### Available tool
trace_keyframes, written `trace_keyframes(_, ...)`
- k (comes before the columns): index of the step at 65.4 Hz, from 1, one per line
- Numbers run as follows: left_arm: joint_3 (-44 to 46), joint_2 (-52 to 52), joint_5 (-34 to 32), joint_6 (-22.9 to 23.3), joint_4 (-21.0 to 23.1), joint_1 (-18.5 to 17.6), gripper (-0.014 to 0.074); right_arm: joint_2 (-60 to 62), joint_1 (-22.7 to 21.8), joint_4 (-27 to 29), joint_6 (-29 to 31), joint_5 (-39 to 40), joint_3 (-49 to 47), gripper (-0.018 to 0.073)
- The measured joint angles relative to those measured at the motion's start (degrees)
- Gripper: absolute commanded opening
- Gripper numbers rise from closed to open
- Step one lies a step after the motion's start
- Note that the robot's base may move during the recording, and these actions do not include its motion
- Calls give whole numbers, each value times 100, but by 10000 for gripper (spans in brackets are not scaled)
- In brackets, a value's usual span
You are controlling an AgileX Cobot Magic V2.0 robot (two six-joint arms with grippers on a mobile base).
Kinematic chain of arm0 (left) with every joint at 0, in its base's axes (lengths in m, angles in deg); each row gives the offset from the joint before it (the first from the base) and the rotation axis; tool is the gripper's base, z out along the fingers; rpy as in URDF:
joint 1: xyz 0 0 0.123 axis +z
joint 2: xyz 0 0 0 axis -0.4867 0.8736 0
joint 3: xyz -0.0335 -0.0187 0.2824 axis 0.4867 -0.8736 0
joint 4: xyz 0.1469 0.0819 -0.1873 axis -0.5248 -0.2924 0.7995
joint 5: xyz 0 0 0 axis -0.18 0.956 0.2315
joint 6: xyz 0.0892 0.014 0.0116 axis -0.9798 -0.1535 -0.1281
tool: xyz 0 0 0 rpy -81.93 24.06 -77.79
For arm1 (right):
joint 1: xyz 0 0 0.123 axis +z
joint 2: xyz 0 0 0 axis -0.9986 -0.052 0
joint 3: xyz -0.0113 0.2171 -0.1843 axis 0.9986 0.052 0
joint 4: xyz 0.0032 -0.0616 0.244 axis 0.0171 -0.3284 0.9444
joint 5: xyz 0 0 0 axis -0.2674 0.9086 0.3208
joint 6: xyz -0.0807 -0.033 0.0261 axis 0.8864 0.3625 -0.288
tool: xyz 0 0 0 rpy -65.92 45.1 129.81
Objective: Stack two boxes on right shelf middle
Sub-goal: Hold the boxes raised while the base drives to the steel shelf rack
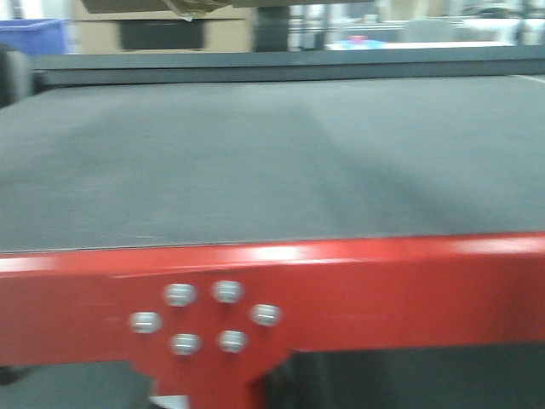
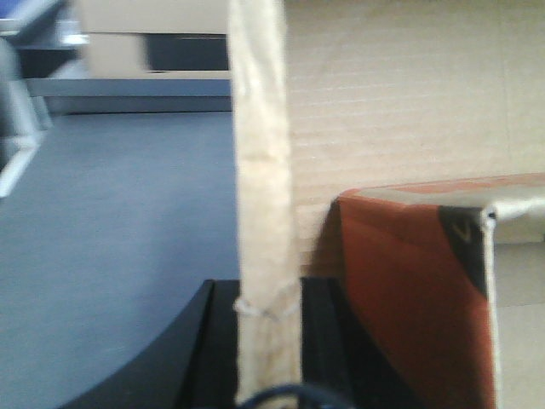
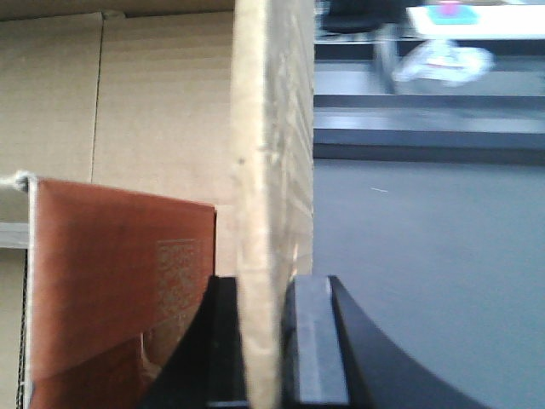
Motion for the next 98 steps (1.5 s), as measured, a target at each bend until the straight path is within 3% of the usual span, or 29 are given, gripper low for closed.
trace_keyframes(98,0,21,-47,0,0,0,-111,0,-13,-22,8,0,0,-151)
